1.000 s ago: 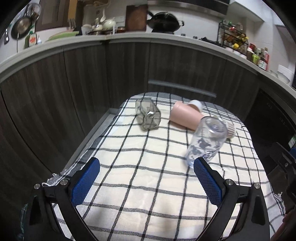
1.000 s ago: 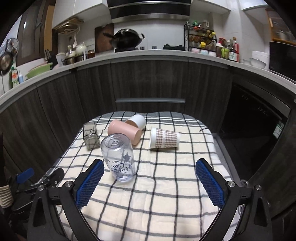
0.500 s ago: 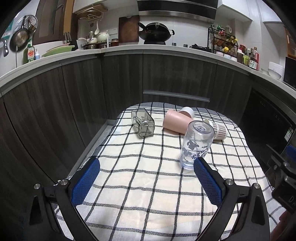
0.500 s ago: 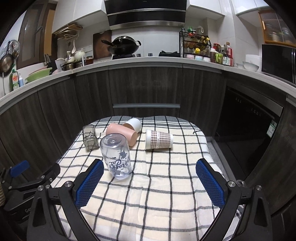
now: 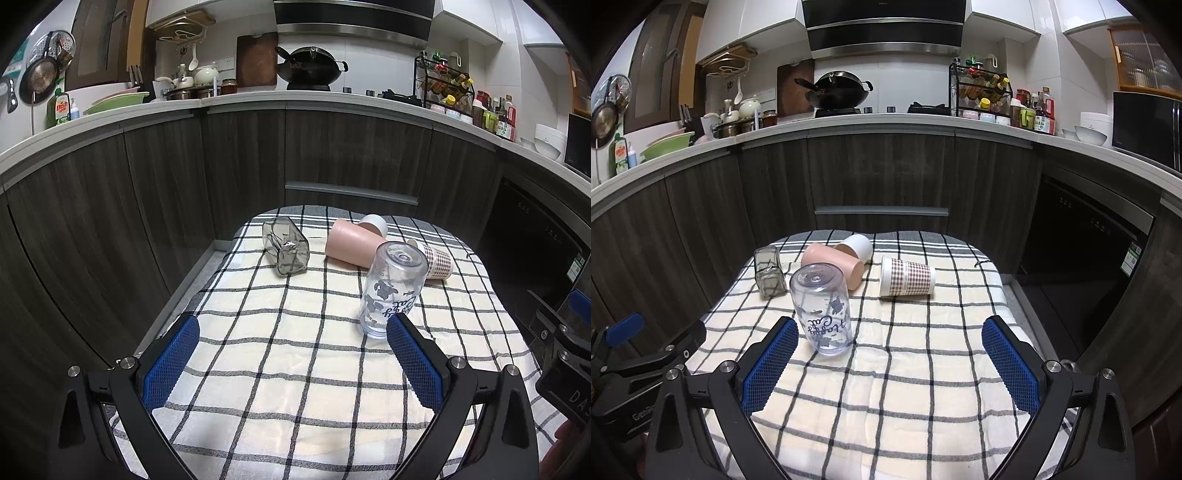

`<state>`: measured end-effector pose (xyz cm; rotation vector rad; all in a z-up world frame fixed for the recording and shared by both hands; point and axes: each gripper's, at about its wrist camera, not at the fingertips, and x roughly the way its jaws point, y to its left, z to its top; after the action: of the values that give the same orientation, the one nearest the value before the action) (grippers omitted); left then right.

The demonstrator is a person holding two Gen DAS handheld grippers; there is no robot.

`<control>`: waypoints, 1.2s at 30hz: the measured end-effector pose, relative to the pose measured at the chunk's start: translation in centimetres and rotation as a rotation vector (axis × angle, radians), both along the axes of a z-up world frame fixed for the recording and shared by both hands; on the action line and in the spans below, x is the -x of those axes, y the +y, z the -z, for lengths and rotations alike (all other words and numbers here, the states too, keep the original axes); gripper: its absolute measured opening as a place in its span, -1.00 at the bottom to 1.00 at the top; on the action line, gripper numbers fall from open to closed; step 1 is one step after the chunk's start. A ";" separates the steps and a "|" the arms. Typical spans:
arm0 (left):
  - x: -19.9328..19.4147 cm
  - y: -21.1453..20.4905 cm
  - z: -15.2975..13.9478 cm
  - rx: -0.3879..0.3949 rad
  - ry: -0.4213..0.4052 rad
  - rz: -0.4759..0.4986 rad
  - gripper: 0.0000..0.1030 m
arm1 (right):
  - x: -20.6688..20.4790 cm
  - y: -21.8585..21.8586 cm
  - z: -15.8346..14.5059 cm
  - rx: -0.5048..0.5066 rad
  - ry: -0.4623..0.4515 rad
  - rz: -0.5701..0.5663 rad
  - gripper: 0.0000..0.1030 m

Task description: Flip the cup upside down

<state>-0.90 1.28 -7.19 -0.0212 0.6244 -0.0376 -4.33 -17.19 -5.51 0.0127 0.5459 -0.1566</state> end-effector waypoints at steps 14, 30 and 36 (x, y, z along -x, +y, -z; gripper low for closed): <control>0.0 -0.1 0.3 0.006 0.009 0.008 1.00 | -0.1 -0.3 0.1 -0.005 0.007 0.002 0.94; -0.1 -0.1 0.4 0.010 0.014 0.014 1.00 | -0.2 -0.2 0.2 -0.005 0.010 0.003 0.94; -0.2 -0.1 0.4 0.010 0.015 0.016 1.00 | -0.3 -0.2 0.5 -0.002 0.008 0.021 0.94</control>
<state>-0.75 1.15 -7.61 -0.0261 0.6391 -0.0559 -4.08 -17.44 -5.97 0.0198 0.5537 -0.1770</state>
